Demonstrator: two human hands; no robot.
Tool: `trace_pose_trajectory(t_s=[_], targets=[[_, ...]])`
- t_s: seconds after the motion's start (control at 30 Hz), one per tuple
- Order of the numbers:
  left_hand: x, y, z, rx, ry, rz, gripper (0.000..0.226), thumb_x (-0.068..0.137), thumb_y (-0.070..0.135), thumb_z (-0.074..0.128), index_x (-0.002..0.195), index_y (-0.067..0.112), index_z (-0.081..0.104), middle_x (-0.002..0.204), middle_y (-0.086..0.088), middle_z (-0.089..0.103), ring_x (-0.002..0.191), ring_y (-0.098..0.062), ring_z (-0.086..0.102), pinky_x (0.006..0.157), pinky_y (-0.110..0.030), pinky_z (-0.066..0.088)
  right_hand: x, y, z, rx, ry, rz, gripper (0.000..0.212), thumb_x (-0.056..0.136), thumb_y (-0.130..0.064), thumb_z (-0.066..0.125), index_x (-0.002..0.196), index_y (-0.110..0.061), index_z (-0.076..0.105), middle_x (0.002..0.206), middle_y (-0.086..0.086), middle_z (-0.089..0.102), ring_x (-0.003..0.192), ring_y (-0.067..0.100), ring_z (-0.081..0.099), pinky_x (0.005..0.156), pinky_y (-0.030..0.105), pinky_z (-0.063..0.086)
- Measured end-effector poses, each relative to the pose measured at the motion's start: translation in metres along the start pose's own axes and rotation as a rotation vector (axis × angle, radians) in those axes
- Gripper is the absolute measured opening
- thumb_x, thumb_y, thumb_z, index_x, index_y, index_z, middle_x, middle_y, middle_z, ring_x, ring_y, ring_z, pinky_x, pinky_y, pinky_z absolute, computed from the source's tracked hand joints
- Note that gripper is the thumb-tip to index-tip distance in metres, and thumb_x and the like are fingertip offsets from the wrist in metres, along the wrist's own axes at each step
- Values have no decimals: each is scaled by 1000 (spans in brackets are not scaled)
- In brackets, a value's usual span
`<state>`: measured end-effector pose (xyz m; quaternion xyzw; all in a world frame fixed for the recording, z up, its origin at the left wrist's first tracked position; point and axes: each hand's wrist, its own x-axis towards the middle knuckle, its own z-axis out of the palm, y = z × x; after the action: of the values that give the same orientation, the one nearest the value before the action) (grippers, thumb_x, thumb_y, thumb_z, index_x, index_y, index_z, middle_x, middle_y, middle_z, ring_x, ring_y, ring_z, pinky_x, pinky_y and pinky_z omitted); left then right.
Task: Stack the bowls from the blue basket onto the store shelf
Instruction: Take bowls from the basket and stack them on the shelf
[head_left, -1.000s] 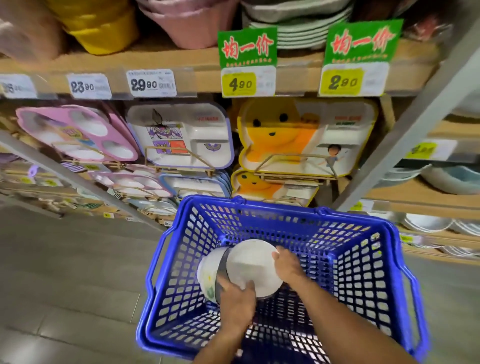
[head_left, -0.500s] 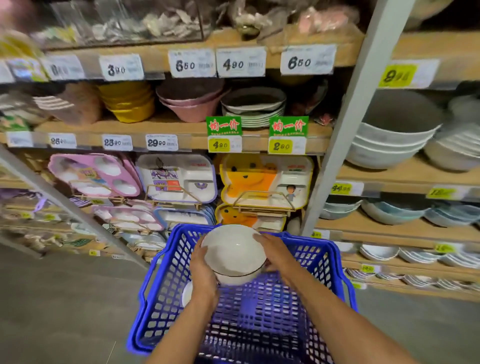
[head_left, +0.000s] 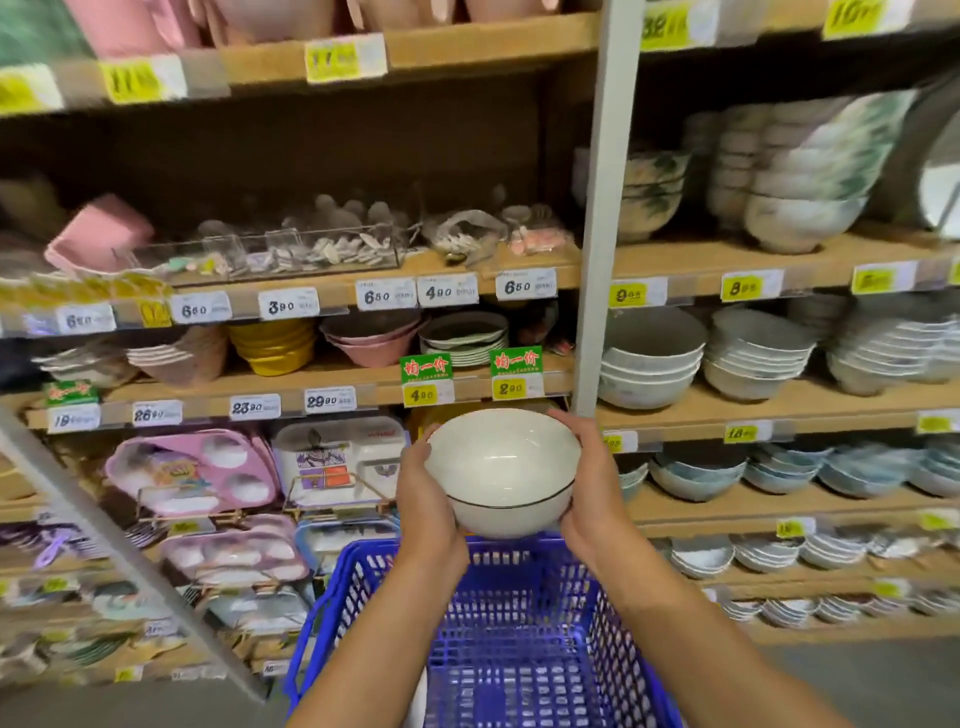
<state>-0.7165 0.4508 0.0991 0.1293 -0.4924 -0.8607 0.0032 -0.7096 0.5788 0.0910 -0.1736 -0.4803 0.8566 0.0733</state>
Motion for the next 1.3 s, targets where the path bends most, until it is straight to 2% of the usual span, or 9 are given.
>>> trace_pose_trajectory(t_s=[0.1, 0.27, 0.4, 0.53, 0.67, 0.77, 0.93, 1.17, 1.3], targets=[[-22, 14, 26, 20, -97, 30, 33, 97, 28, 35, 91, 23, 66, 72, 9, 74, 65, -11, 69, 50, -22, 49, -21, -38, -6, 8, 29, -87, 22, 86, -37, 55, 86, -23, 71, 83, 2, 75, 73, 19, 71, 58, 27, 52], [-55, 31, 73, 35, -196, 106, 30, 95, 28, 37, 91, 19, 66, 71, 8, 73, 66, -10, 68, 50, -19, 48, -44, -94, -22, 45, 37, -163, 27, 85, -37, 55, 68, -26, 74, 70, -3, 73, 62, 14, 70, 55, 26, 50], [-76, 34, 120, 34, -291, 104, 29, 93, 29, 39, 85, 20, 66, 73, 4, 72, 69, -15, 67, 54, -23, 48, -53, -141, -47, 78, 37, -196, 19, 83, -35, 59, 78, -22, 71, 74, 1, 74, 65, 19, 70, 61, 28, 52], [-94, 25, 175, 23, -308, 96, 39, 91, 24, 40, 71, 21, 73, 72, 2, 74, 67, -18, 69, 57, -28, 50, -53, -189, -84, 104, 42, -240, 15, 89, -26, 54, 88, -23, 69, 70, -3, 75, 67, 16, 70, 52, 25, 52], [-109, 10, 229, -17, -256, 85, 29, 91, 26, 42, 93, 21, 71, 73, 3, 75, 79, -22, 68, 53, -27, 53, -43, -234, -121, 79, 48, -247, 29, 88, -16, 49, 110, -24, 67, 103, 4, 70, 93, 26, 65, 65, 32, 53], [-114, -1, 268, -46, -242, 108, 32, 90, 24, 42, 97, 18, 72, 82, -2, 77, 85, -25, 68, 66, -32, 56, -31, -265, -146, 47, 4, -273, 37, 87, -12, 45, 116, -27, 63, 112, 5, 63, 101, 28, 61, 79, 40, 55], [-112, -21, 313, -103, -232, 141, 29, 88, 21, 40, 88, 17, 69, 73, 1, 74, 74, -21, 67, 48, -22, 51, -11, -298, -175, 46, -69, -240, 43, 86, -10, 42, 122, -26, 60, 109, 6, 63, 98, 28, 61, 73, 37, 56], [-96, -27, 343, -76, -221, 192, 34, 87, 19, 40, 74, 18, 72, 68, 1, 74, 58, -16, 70, 45, -23, 52, 22, -319, -185, 67, -96, -168, 40, 87, -7, 43, 117, -25, 61, 103, 6, 63, 97, 29, 62, 78, 42, 57], [-67, -23, 352, -22, -241, 243, 41, 88, 20, 42, 64, 24, 75, 69, 4, 75, 77, -19, 68, 55, -27, 55, 49, -328, -176, 64, -84, -144, 37, 86, -5, 44, 111, -25, 62, 107, 8, 62, 100, 33, 61, 90, 51, 53]])
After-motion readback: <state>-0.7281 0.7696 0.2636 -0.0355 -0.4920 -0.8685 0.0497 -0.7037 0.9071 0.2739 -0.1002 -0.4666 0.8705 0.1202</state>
